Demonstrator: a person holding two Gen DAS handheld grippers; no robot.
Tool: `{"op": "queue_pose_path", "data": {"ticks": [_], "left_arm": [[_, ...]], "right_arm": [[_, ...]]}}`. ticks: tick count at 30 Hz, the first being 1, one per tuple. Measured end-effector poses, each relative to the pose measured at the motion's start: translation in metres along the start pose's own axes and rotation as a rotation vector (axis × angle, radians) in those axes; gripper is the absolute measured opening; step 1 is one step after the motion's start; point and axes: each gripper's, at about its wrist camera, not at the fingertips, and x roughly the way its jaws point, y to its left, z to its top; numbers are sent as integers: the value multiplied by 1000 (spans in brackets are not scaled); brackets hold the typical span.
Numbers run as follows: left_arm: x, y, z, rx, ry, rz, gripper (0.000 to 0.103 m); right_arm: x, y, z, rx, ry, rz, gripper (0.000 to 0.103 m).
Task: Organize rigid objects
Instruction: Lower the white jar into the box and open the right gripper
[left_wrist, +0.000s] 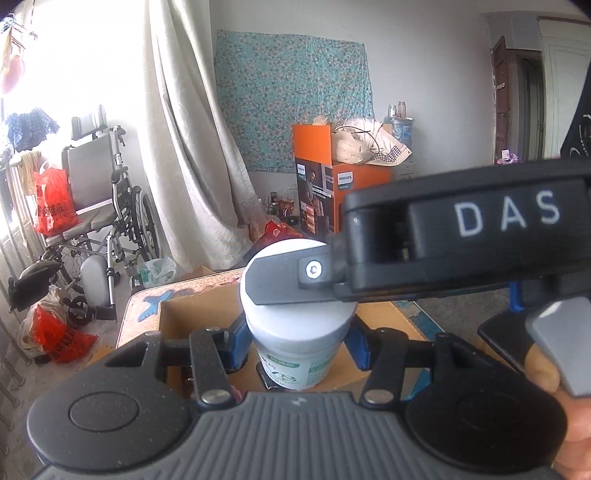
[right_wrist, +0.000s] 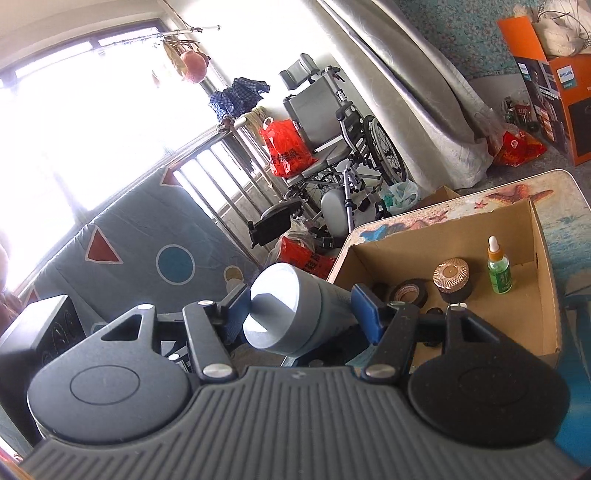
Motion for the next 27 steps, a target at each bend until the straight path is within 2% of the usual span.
{"op": "queue_pose_path", "data": {"ticks": [4,7,14,20,27], "left_arm": [[39,-8,21,3,36,-63,54],[76,-15,24,-6,107,-115,54],[153,-16,8,-37,279,-199,54],[186,-9,-5,-56,374,-222,54],[196,-16,-11,-40,409,-213,54]], "right_arm": [[1,-28,28,19,22,-45,61],[11,-62,43,62,58,-95,62],[41,-132,35,168,157,-171,62],[74,-158,20,201,232,-195,62],[90,-171,17,192,270,-220,63]]}}
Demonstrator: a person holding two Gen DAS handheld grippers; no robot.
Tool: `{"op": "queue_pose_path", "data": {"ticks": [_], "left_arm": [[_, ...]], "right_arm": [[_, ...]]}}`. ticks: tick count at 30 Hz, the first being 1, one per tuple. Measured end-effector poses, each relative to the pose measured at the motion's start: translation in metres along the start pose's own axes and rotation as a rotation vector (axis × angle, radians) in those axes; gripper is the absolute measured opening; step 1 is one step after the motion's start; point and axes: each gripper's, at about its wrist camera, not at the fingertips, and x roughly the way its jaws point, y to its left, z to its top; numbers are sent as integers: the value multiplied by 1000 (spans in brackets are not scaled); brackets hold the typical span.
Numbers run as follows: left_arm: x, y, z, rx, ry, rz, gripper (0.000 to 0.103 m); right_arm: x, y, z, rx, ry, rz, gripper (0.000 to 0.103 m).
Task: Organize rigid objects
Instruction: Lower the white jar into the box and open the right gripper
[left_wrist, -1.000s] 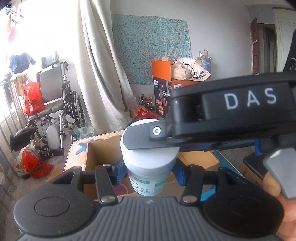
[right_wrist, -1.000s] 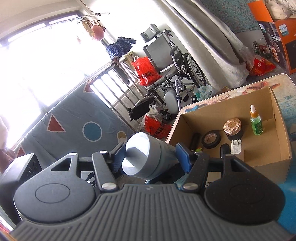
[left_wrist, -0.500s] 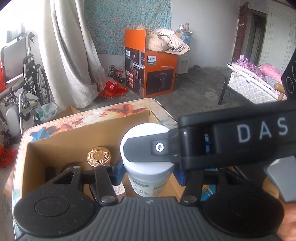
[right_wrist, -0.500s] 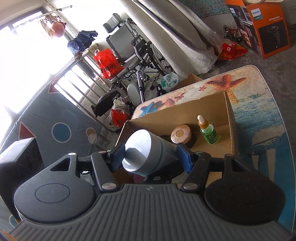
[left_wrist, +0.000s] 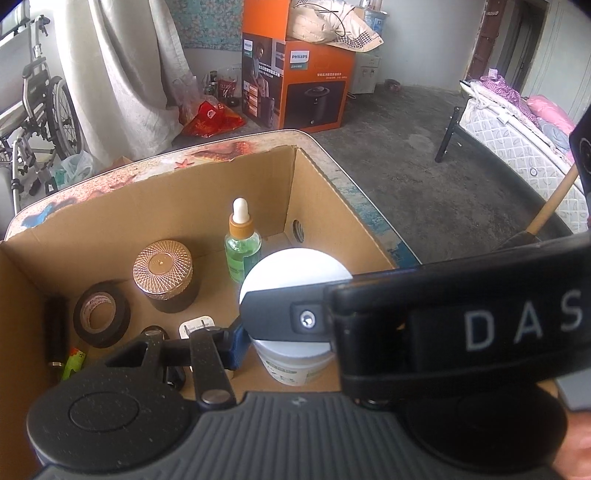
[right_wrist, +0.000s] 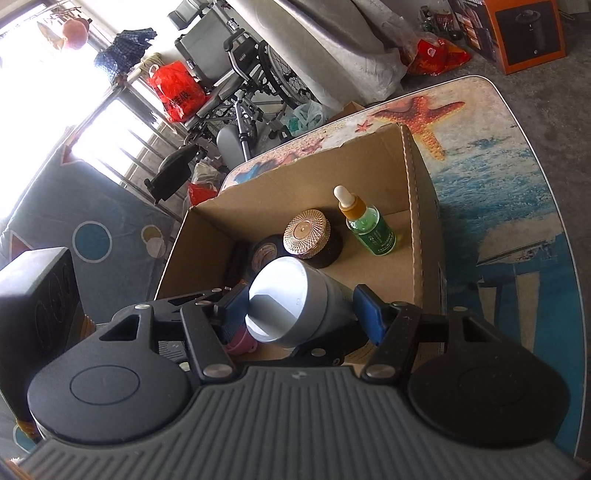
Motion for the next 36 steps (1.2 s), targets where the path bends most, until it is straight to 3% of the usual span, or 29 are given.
{"op": "queue_pose_path", "data": {"ticks": [8,16,24,36], "left_arm": [[4,-6,2,12,-22,14,55],[-7,-14,2,40,-88,48,75],[-27,-22,-2,62,-150,62,86],[-72,-26,-15,50,-234,53,90]], "right_arm": [[5,0,0,-27,-15,-20,63],[1,0,-1,-23,-52,-23,64],[-21,9,-7,-45,-154,-22,67],[-71,37,-26,-75,-309,2,72]]}}
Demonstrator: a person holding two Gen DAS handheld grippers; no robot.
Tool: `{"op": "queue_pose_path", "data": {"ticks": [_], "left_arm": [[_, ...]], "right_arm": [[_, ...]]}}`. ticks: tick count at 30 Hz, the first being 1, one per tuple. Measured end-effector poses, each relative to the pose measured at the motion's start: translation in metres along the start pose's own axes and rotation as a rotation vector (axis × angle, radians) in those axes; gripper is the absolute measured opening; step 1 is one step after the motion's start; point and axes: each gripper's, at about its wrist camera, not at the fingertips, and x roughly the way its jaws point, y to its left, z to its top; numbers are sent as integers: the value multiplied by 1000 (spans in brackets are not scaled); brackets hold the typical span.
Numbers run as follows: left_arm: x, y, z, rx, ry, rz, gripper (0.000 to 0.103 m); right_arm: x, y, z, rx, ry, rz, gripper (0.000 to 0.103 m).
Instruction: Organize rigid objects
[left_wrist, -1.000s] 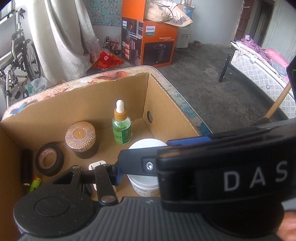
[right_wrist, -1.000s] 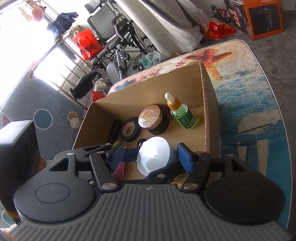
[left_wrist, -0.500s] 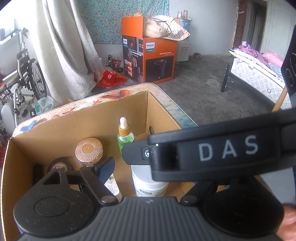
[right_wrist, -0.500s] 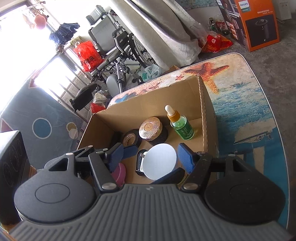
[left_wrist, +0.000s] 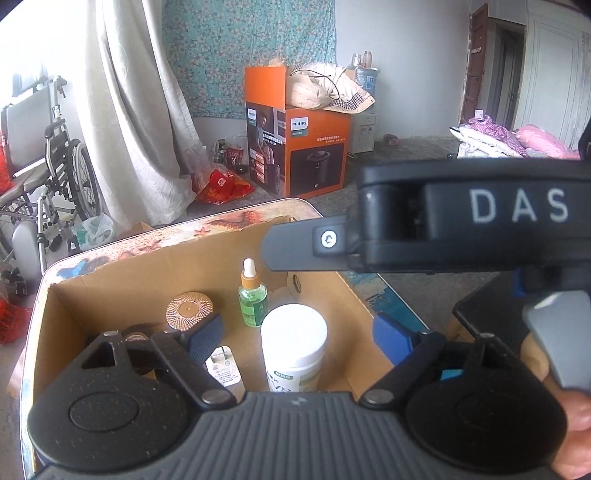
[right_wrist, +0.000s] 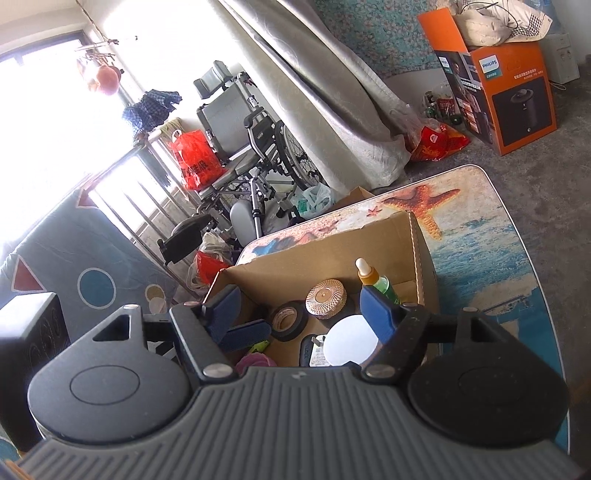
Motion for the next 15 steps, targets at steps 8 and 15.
{"op": "queue_pose_path", "data": {"ticks": [8,15], "left_arm": [[-42,3,-4,-27,-60,-7,95],[-71,13,-19,-61,-84,35,102]], "right_arm": [[-39,26,-9,-19,-85,24,77],[-58,42,-27,-22,-116,29,80]]}}
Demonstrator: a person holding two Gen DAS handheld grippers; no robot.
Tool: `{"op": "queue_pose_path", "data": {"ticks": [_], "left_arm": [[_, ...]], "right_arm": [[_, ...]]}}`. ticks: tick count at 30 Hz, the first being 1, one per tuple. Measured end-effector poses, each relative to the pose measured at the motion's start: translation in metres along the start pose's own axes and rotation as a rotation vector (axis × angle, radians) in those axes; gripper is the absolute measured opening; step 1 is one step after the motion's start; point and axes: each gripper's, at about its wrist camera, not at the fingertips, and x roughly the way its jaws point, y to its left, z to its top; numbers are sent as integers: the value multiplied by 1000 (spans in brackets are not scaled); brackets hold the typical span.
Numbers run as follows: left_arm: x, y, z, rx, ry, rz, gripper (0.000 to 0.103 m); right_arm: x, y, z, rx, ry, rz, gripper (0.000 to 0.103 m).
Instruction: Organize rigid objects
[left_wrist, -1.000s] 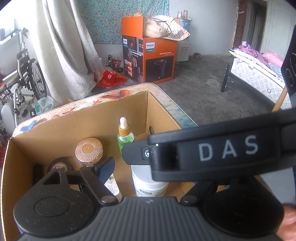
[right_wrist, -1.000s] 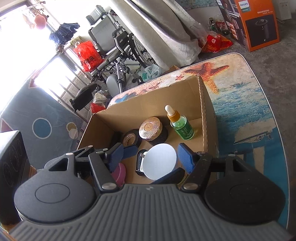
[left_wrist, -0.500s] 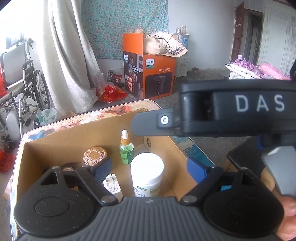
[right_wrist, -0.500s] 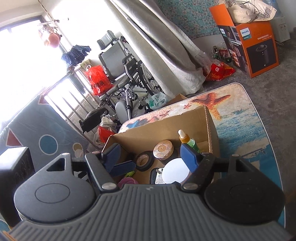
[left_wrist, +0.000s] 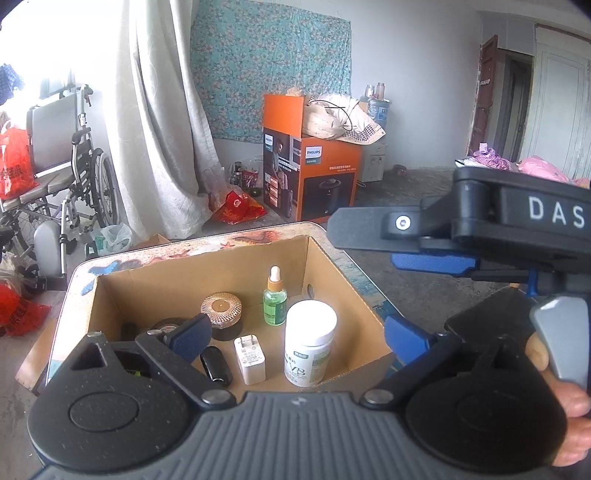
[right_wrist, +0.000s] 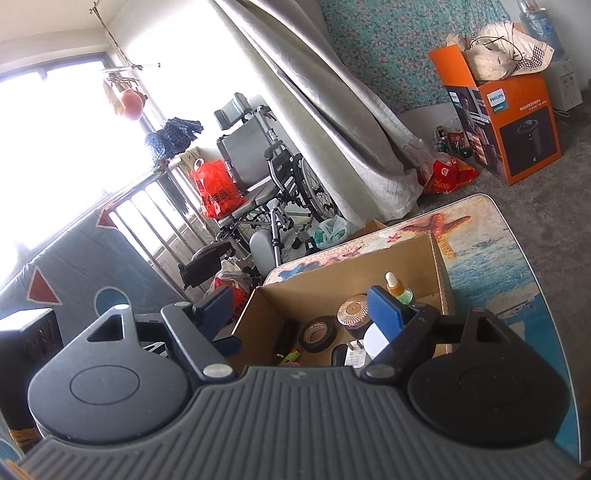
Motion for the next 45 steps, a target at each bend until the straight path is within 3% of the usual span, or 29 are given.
{"op": "queue_pose_path", "data": {"ticks": [6,13,18,25,35,45], "left_arm": [[-16,16,-14,-34,0,60,103],[-22,40,-25,-94,54,127,103],[-25,54,-31,-131,65,141,103],[-25,57,-33,-108,50,208,103],[-25,61,-34,-114,28,181,103],[-24,66,-35,-185,68,141,103]], "right_arm": [[-7,5,-16,12,-4,-20,84],[3,8,-35,36,32,-43,85],[9,18,-43,19,32,-80,85],[16,25,-48,-5,39,-121,87],[23,29,-45,-17,43,-131,88],[21,29,-45,-22,40,-134,89]]}}
